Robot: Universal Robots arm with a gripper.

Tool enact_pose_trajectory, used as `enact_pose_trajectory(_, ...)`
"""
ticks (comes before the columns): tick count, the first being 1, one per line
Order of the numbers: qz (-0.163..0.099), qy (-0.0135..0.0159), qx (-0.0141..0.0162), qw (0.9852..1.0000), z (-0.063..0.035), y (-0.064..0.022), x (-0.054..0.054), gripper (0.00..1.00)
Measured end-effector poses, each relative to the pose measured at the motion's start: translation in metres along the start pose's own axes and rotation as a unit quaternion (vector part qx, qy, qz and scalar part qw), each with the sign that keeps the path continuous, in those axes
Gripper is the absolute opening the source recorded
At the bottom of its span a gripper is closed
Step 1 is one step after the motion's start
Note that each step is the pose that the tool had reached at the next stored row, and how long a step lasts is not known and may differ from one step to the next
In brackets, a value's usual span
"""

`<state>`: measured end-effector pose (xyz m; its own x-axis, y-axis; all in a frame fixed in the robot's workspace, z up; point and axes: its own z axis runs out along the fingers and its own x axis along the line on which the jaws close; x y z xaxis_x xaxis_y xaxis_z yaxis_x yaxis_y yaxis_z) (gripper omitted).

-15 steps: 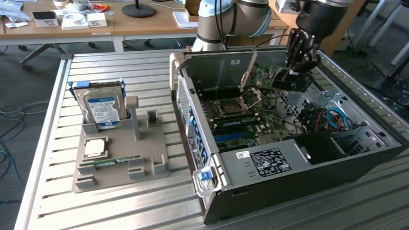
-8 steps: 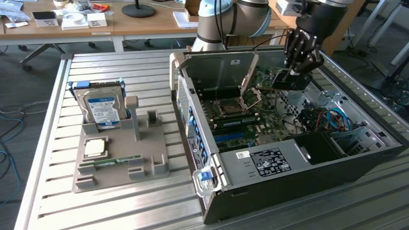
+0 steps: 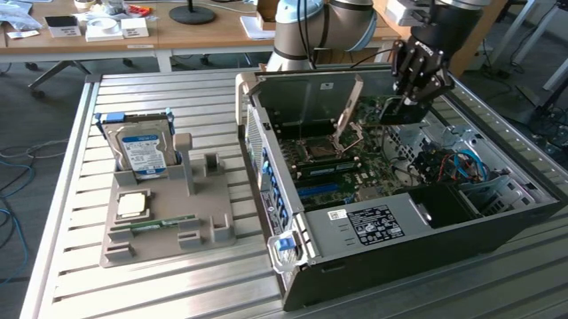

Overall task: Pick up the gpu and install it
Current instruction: 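Insert the gpu into the slot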

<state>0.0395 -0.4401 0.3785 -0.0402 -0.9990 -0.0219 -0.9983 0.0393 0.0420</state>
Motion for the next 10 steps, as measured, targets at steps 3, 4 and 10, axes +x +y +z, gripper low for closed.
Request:
enact_pose_trajectory(3, -0.02, 0.0009, -0.0004, 0.9998, 0.0, 0.0, 0.0, 0.27)
enact_pose_trajectory(4, -0.022, 0.0009, -0.0005, 0.9998, 0.0, 0.0, 0.0, 0.27)
enact_pose_trajectory(10, -0.024, 0.0007, 0.017, 0.9996, 0.0038, 0.0049, -0.0001, 0.27)
